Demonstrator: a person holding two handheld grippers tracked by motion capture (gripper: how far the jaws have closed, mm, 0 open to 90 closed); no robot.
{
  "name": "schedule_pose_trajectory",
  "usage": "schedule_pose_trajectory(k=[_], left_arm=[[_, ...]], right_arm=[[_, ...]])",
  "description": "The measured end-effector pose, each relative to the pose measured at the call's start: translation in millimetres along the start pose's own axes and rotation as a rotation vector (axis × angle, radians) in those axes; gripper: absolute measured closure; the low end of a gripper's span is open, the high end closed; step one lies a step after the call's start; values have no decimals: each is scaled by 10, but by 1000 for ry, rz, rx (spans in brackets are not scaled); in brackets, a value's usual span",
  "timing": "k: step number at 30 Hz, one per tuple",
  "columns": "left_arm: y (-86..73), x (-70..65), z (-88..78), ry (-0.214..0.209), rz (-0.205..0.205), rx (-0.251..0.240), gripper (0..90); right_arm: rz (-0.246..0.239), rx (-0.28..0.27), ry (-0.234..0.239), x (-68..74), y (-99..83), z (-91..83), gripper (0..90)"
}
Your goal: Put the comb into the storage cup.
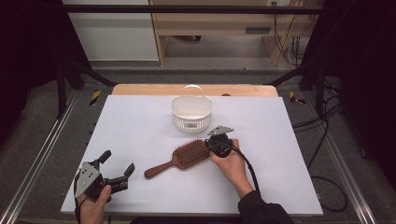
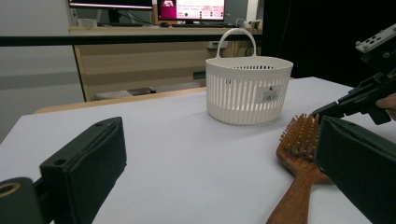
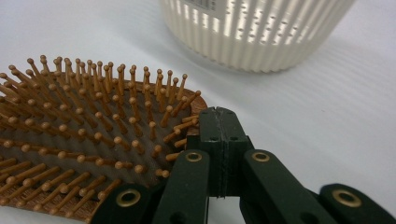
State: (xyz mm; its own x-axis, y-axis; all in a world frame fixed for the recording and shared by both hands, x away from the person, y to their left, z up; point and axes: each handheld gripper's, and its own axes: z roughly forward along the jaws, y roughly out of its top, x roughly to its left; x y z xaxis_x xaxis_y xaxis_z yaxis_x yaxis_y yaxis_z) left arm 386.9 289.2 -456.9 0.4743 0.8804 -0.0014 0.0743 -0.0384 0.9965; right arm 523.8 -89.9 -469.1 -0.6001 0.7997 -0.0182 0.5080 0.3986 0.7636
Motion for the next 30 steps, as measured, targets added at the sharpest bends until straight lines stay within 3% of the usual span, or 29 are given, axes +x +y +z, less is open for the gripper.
schedule_pose_trajectory(k=[17,25,30], left_arm=[[-3,1,-2,12,-1,8,23],[-3,47,-26,22,-20,1,24],[0,53,-36,21,-22,-4,24]], right_arm=[[-68,1,68,448,75,120,900],[-109,0,87,693,140,203,900],[-133,1,77,750,155,224,900]])
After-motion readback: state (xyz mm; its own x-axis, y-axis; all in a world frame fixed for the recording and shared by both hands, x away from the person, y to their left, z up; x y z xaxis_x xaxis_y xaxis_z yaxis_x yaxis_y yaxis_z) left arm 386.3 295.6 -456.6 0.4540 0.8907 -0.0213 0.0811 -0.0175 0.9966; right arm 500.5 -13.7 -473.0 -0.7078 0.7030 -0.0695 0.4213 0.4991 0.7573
